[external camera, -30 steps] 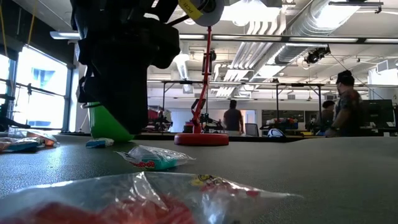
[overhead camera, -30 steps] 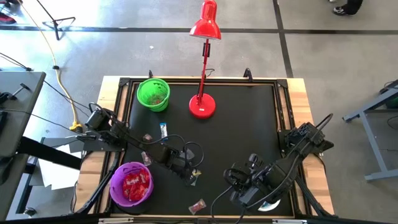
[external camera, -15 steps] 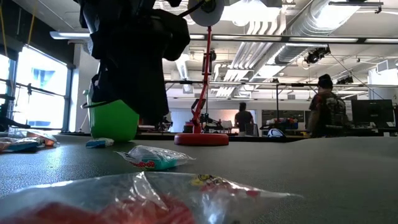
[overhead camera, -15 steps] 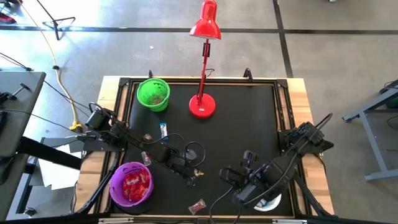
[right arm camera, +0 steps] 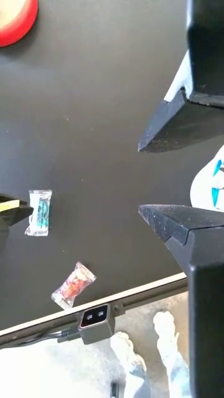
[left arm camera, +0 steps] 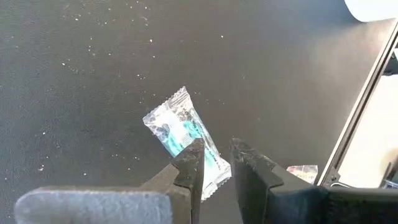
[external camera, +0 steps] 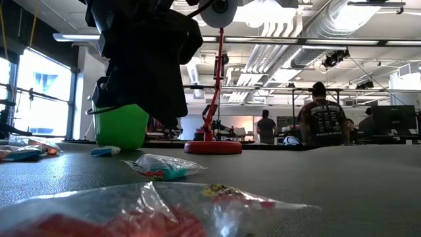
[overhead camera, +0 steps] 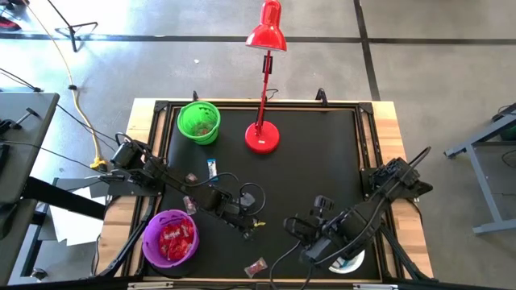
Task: Sort candy
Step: Put the blue gummy into the green bucket
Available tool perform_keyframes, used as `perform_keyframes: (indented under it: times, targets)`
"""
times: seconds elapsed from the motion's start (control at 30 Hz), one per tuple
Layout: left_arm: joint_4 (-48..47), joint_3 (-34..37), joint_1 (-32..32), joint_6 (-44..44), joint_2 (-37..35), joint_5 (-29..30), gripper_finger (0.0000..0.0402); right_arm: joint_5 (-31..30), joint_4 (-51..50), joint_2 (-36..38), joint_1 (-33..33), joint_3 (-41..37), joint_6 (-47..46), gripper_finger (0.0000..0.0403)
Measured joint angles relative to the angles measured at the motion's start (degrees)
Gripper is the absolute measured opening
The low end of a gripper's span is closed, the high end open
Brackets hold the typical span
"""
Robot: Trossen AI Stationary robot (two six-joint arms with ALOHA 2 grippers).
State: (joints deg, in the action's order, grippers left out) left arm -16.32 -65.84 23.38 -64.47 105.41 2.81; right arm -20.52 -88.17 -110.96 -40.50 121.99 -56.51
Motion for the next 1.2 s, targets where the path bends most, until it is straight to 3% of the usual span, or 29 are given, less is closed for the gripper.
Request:
perform_keyframes:
  times: [0.43,0.73,1.03,1.2]
  targets:
    - [-0.42,0.00,0.00,0.24,0.00,0.00,0.0063,-0.03,3.25,-0.04,0.16,-0.02,-0.57,0.0142]
    - [-3.82,0.00,0.02,-10.66,-0.02,0.72,0.0067,-0.08,3.27,-0.04,1.41,-0.02,-4.96,0.0142]
    - [-3.47,0.00,0.00,-14.45,-0.02,0.09,0.0158,-0.16,3.20,-0.04,2.31,-0.02,-4.96,0.0142]
    - [-1.79,0.02,0.38,-16.61,2.23,-2.16,0.0176,-0.14,3.14,-0.04,2.28,-0.02,-4.53,0.0142]
